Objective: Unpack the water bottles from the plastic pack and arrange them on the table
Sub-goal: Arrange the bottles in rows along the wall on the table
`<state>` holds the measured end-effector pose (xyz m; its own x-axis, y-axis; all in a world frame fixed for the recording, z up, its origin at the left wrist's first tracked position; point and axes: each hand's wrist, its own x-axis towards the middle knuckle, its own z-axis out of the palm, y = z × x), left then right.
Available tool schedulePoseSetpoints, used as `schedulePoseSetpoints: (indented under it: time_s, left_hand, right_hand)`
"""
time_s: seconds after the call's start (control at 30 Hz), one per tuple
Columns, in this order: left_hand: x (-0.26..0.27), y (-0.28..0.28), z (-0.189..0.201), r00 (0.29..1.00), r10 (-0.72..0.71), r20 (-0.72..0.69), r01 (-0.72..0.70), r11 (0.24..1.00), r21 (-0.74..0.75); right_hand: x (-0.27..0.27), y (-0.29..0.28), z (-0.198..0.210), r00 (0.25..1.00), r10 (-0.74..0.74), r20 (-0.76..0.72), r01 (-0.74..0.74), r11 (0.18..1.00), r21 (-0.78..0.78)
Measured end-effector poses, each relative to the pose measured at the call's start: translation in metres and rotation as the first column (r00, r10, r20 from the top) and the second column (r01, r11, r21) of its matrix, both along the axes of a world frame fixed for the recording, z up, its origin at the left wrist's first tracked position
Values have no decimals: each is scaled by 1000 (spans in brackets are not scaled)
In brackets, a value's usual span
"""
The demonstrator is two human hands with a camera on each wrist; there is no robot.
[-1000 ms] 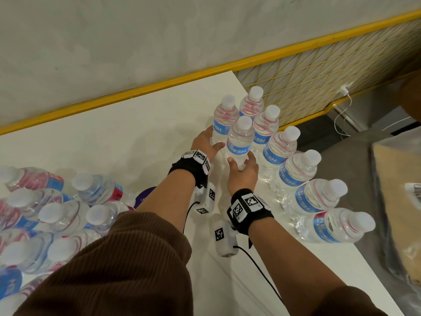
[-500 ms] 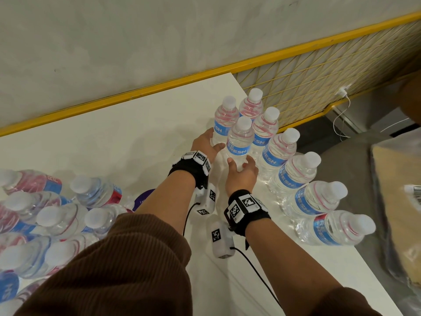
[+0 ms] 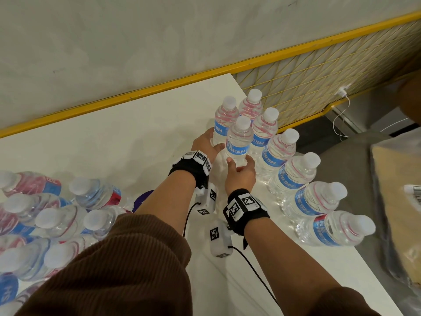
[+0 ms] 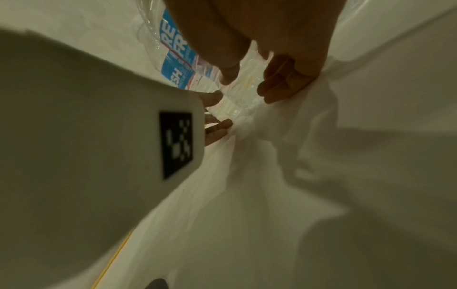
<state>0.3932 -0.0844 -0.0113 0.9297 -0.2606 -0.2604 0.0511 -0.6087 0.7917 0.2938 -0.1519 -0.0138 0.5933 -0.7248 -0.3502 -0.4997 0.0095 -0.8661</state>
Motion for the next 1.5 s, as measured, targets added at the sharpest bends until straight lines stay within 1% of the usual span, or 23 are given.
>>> schedulePoseSetpoints:
  time_s: [0.23,0.53,0.73,1.03,1.2,1.3,1.33,1.4,1.5]
  left_hand:
    - [0,1,0,1000,-4,11,4,1000,2]
    - [0,2,3,1000,-16,15,15,999,38]
    - [-1,2,6,1000,-20,17,20,999,48]
    - [-2,1,5,999,-32,17,31,997,75]
    - [-3,3,8,1000,-10,-20,12,993,118]
    - [-8,10,14,1000,17,-26,-12,985,174]
    - [-10,13,19,1000,10,-23,-5,979,202]
    - [-15,21,35,1000,-30,-8,31,965,259]
    - [-22,34,75,997,-81,16,74,962,263]
  right_hand:
    - [-2,0,3,1000,6,-24,-5,1000,31]
    - [1,2,5,998,-70,-2,70,994,81]
    - [-1,3,6,999,-32,34,30,998,58]
    - [-1,3,5,997,-74,35,72,996,62]
    - [0,3,7,997,-66,29,63,994,90]
    - [-6,1,9,998,-64,27,60,990,124]
    - [-10,1,10,999,-46,19,43,991,130]
    - [-22,3,12,999,39,-13,-37,991,125]
    - [-46,12,14,976,214,-29,-209,971,119]
